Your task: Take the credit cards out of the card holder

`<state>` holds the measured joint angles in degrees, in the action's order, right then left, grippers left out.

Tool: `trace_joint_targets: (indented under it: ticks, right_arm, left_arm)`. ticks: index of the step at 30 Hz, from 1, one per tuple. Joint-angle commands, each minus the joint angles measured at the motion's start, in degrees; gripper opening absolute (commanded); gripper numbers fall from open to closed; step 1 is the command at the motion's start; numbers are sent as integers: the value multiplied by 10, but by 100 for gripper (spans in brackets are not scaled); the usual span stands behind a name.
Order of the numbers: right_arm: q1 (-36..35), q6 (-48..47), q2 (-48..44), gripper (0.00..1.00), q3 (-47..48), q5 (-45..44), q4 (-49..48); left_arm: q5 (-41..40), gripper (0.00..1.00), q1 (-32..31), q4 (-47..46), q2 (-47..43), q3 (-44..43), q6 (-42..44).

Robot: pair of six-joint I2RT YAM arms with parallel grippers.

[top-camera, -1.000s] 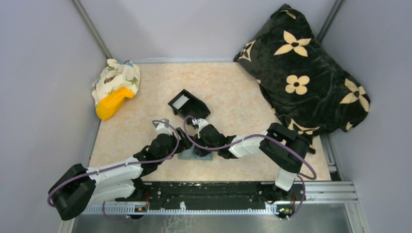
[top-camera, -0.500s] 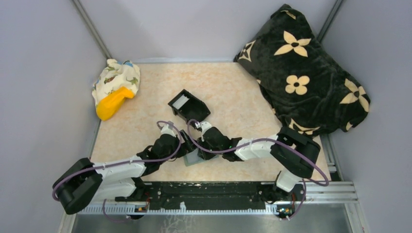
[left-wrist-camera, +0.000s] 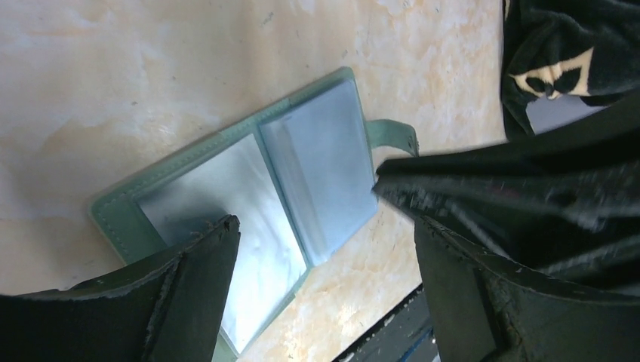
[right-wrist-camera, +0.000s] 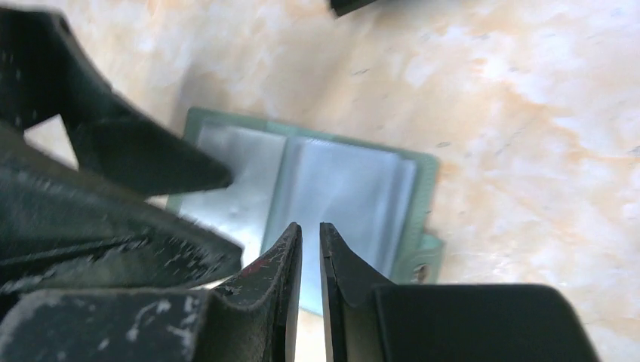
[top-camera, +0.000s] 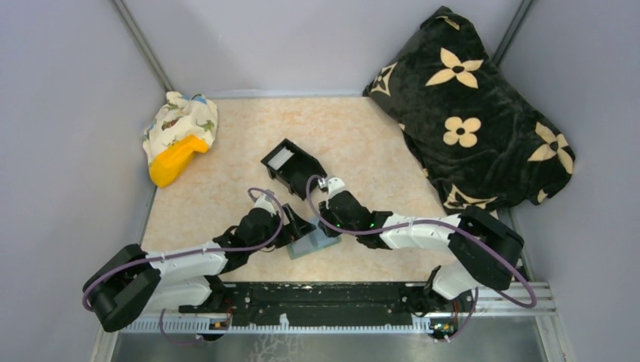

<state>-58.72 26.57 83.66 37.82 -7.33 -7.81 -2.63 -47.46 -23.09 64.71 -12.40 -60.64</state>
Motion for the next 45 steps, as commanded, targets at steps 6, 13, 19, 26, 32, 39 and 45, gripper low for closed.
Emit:
trace_joint_targets:
  ticks: [6,13,19,26,32,39,45]
  right_arm:
    - [65,-16,-31,16,-23,-32,-18]
    - [66,-17,-15,16,-33,-31,-20]
    - [67,-15,-6,16,-41,-12,-28]
    - [66,3,0,16,-57,42,-66]
    - [49,6,13,16,-49,45,-70]
    - [26,9,14,16,-27,45,-62]
    - [14,9,15,17,-9,50,-60]
  left_arm:
    - [22,92,7,17,-16,3,8]
    - [25,92,14,19,-14,2,11]
    - [26,92,21,17,-10,2,13]
    - [30,92,29,7,2,1,18]
    - [40,92,36,-8,17,-2,23]
    - [46,91,40,-10,24,-2,21]
    - [46,91,42,-10,23,1,22]
